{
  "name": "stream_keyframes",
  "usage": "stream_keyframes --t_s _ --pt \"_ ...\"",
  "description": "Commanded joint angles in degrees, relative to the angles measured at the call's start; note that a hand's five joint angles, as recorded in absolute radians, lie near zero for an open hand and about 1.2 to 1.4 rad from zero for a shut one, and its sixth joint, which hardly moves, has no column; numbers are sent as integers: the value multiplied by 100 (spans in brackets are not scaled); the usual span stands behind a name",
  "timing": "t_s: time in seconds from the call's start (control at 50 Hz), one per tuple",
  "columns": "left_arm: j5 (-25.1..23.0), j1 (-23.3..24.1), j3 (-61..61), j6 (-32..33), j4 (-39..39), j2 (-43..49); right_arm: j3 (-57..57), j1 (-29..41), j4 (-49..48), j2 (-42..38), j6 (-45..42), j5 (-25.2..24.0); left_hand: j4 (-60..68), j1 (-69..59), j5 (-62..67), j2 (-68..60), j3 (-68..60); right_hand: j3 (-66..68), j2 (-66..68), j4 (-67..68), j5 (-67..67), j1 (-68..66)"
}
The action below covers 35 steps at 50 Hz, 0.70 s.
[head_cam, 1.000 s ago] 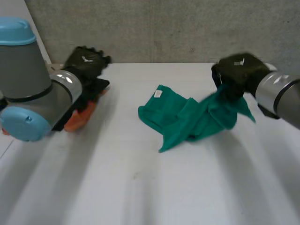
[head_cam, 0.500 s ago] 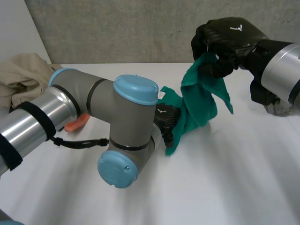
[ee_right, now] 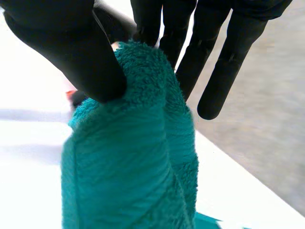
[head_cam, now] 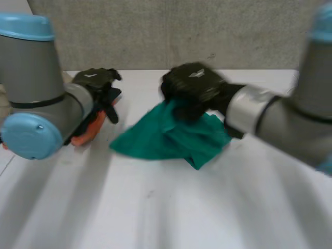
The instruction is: Fold the laundry.
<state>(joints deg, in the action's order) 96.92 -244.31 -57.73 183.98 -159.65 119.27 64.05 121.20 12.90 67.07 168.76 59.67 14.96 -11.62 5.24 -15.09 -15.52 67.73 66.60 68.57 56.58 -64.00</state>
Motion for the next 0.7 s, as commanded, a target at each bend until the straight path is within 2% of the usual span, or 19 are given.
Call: stream_keyframes --t_s 0.02,0.04,0.06,0.1,0.12,0.22,0.3,0.34,0.42,0.52,0.58,0.7 --pt "63 -574 -467 455 -66 -122 -1235 879 186 -1669 -1064 79 -458 124 -486 471 514 1058 1172 975 1173 -1431" --pt "81 -653 -572 446 -128 -201 -1359 958 204 -1810 -1160 132 -458 124 -486 471 514 -76 37 -159 39 -297" --pt "98 -688 -634 446 -180 -263 -1586 1045 230 -2003 -1300 271 -474 141 -503 488 531 -2502 -2389 -2585 -2387 2129" --pt "107 -767 -835 455 -347 -464 -1772 1064 274 -2066 -1355 413 -474 141 -503 488 531 -5473 -5360 -5556 -5358 5100" --pt "107 -785 -906 472 -409 -553 -1869 1029 275 -2075 -1302 553 -474 141 -503 488 531 -5773 -5660 -5857 -5658 5400" --pt "63 -741 -1372 551 -883 -1089 -1826 845 283 -1742 -741 914 -491 158 -520 505 548 -5773 -5660 -5857 -5658 5400" --pt "-59 -470 -1863 1015 -1410 -1580 -1423 345 554 -1111 -134 1239 -475 141 -503 488 531 -5773 -5660 -5857 -5658 5400" --pt "-103 -329 -2022 1210 -1525 -1696 -1316 142 713 -942 -133 1327 -408 74 -436 421 464 -5773 -5660 -5857 -5658 5400" --pt "-235 163 -2409 1904 -1710 -1845 -1105 -420 1223 -669 -466 1494 -323 -10 -352 337 380 -5773 -5660 -5857 -5658 5400" --pt "-227 1182 -2928 3020 -1824 -1714 -903 -895 1724 -704 -1564 1547 -88 -246 -116 101 144 -5773 -5660 -5857 -5658 5400" --pt "-192 1717 -3051 3546 -1982 -1338 -711 -1097 1874 -809 -2195 1503 -88 -246 -116 101 144 -5020 -4907 -5103 -4905 4647" --pt "-34 1922 -2797 4303 -2615 -274 -349 -1291 1585 -1125 -2734 1249 -154 -179 -183 168 211 -4646 -4533 -4729 -4531 4273"
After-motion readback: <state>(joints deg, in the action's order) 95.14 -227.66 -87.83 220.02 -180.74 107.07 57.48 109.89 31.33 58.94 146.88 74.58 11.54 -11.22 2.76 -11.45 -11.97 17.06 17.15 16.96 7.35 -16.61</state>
